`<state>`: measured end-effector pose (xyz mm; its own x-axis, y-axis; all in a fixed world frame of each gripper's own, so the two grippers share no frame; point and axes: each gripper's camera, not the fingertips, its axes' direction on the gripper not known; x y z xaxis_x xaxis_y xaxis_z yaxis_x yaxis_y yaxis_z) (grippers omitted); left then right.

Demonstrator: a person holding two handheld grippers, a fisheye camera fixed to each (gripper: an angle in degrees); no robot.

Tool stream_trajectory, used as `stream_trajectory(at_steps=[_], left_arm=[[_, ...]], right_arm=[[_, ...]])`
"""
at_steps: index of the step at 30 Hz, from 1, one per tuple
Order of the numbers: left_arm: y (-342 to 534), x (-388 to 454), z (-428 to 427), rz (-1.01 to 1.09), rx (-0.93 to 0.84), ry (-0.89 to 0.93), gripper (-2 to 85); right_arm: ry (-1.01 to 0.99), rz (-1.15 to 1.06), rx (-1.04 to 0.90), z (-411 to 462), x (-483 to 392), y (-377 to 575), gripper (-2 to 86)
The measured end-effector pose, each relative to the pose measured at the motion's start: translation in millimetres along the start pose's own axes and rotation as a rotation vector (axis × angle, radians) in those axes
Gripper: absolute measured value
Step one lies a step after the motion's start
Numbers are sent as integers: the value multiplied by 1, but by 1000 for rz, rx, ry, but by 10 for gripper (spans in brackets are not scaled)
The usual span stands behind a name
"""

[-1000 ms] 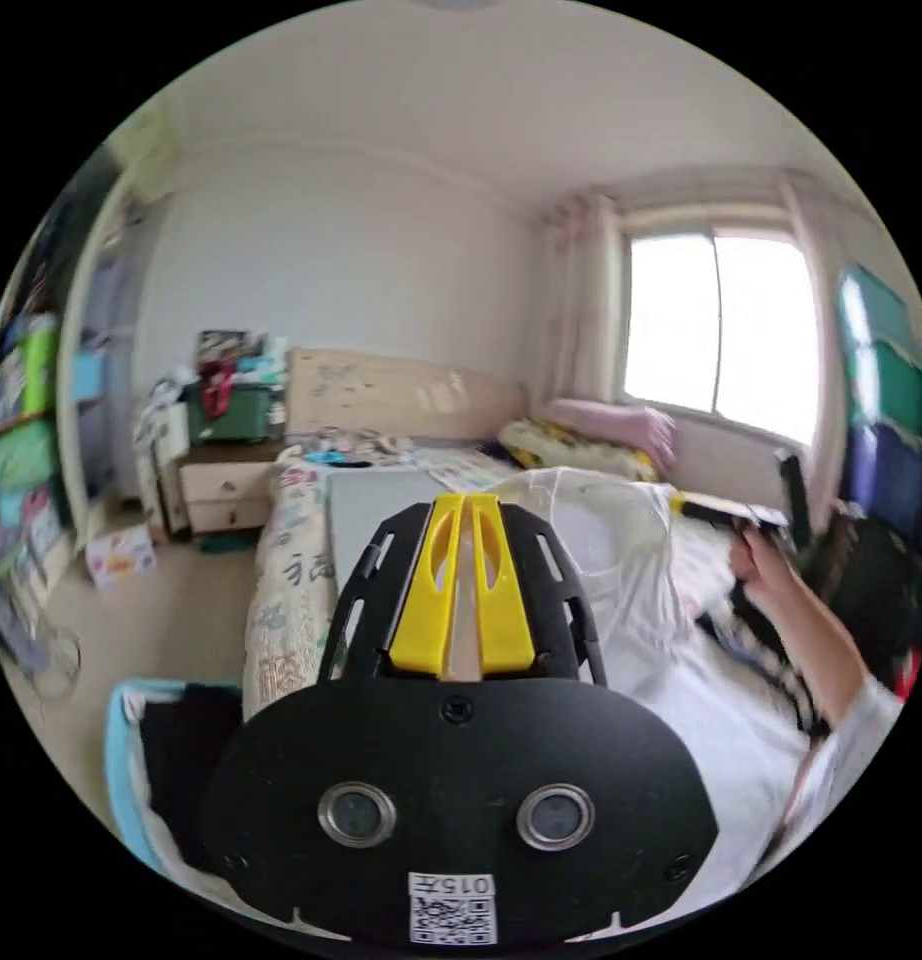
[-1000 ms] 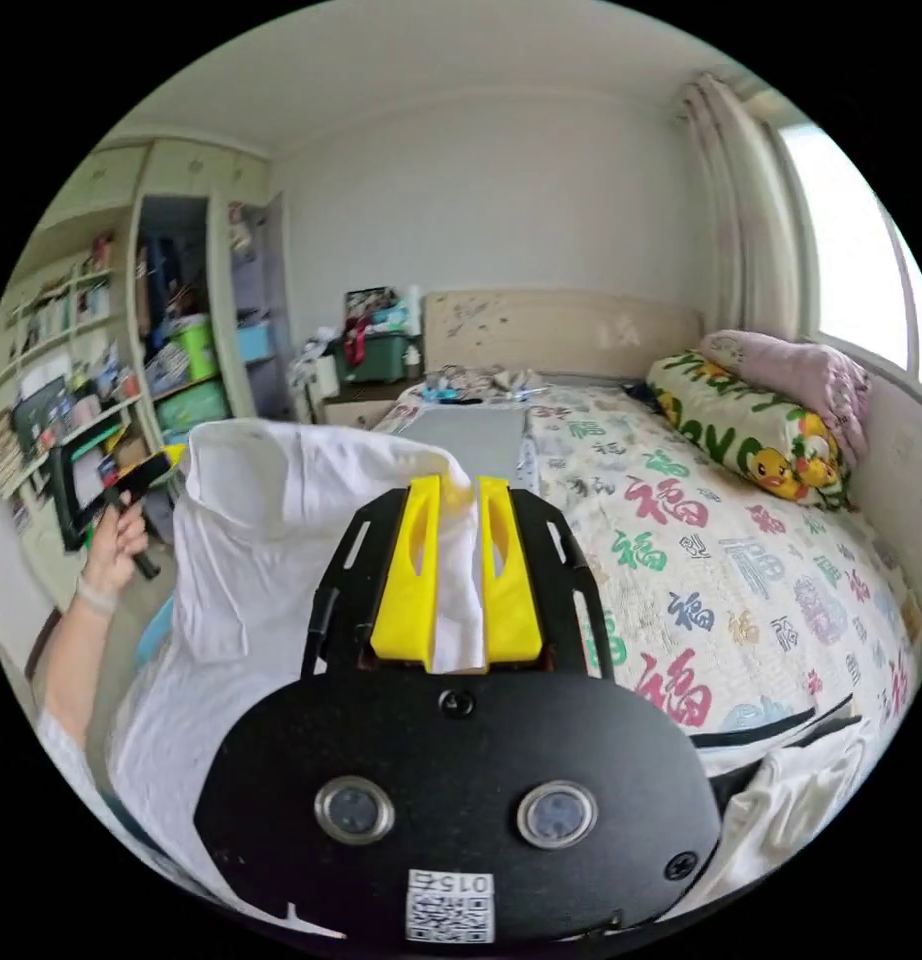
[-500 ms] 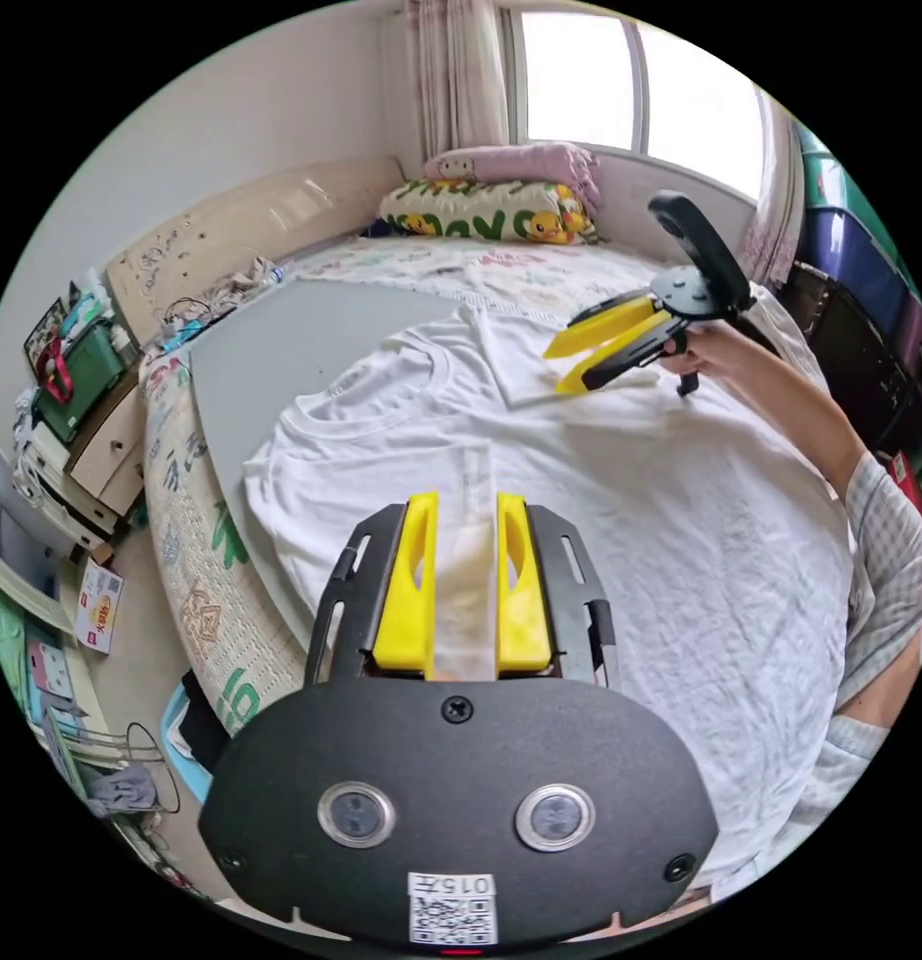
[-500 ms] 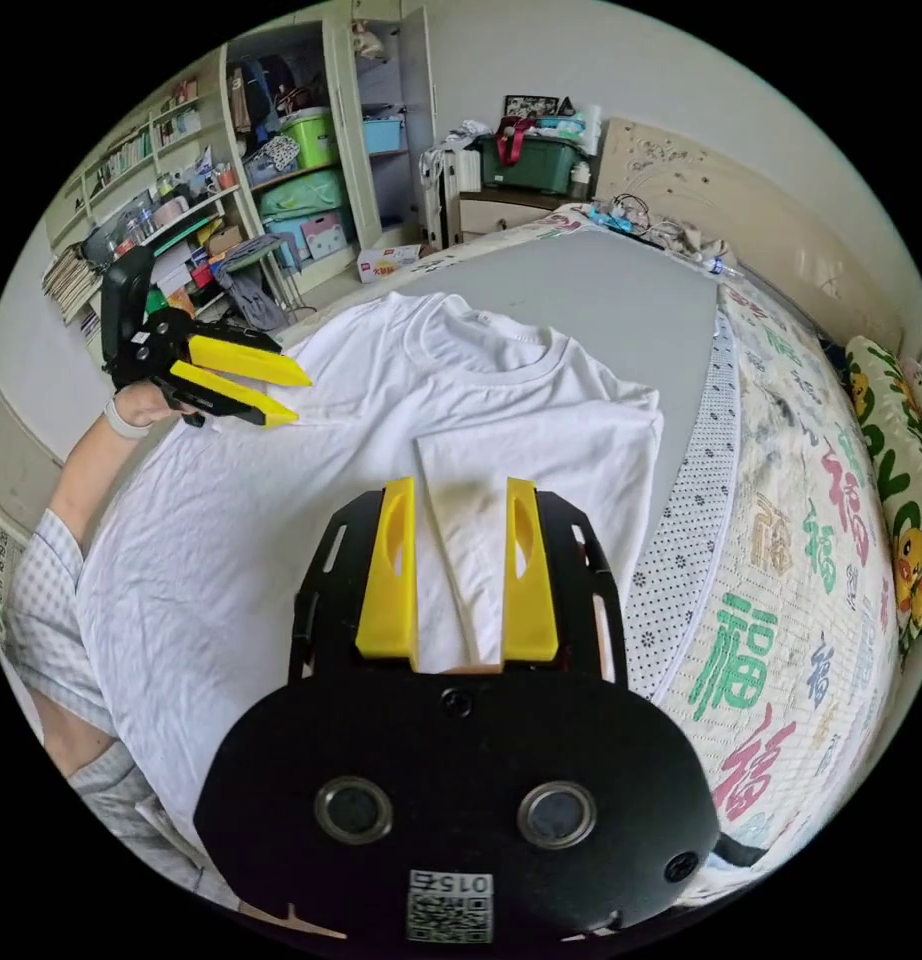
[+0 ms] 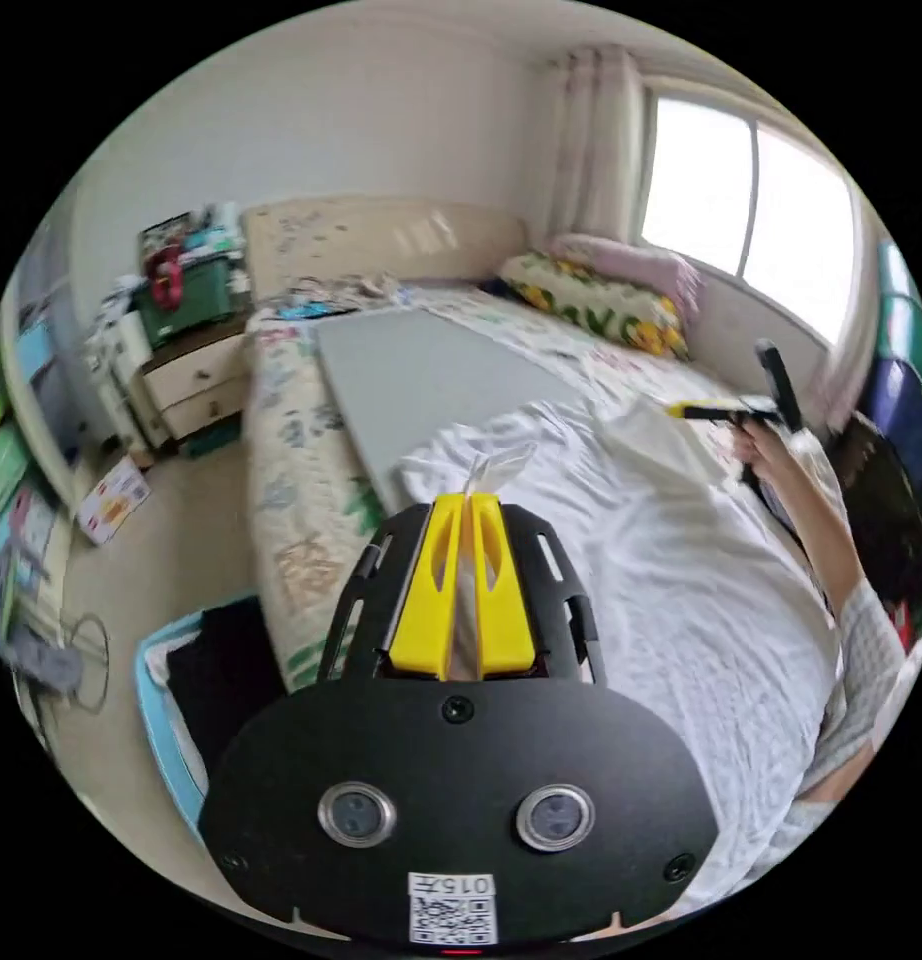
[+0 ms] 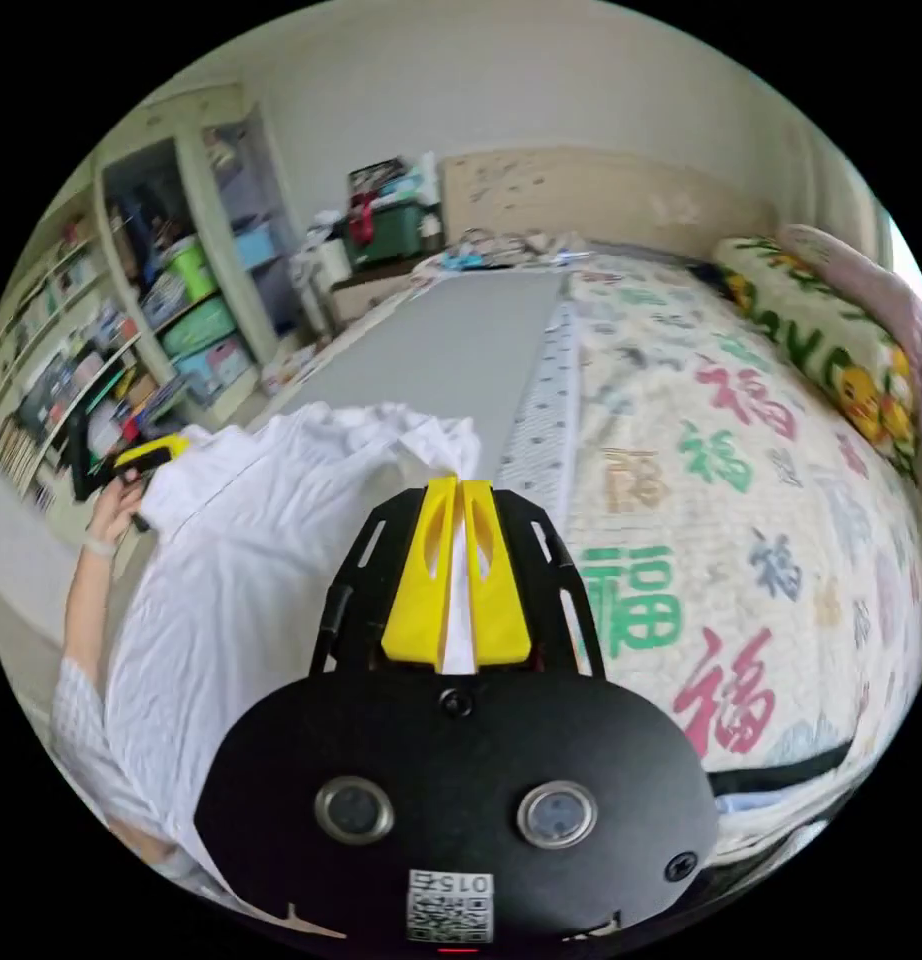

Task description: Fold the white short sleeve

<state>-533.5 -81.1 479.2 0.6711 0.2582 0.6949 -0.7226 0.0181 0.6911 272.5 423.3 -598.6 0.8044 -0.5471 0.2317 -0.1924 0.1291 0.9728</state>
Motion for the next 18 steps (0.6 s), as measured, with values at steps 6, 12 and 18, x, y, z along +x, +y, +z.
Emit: stream_trajectory(at_steps=[6, 12, 18], left_arm=[[115, -125, -34, -342, -10, 39, 62], [238, -45, -166, -119, 13, 270, 83], [400, 38, -282, -47, 4, 402, 100]], right_arm=[[-71, 302, -76, -38, 121, 23, 110], [-411, -56, -99, -193, 94, 129, 104], [-382, -180, -118, -315, 101, 297, 130]])
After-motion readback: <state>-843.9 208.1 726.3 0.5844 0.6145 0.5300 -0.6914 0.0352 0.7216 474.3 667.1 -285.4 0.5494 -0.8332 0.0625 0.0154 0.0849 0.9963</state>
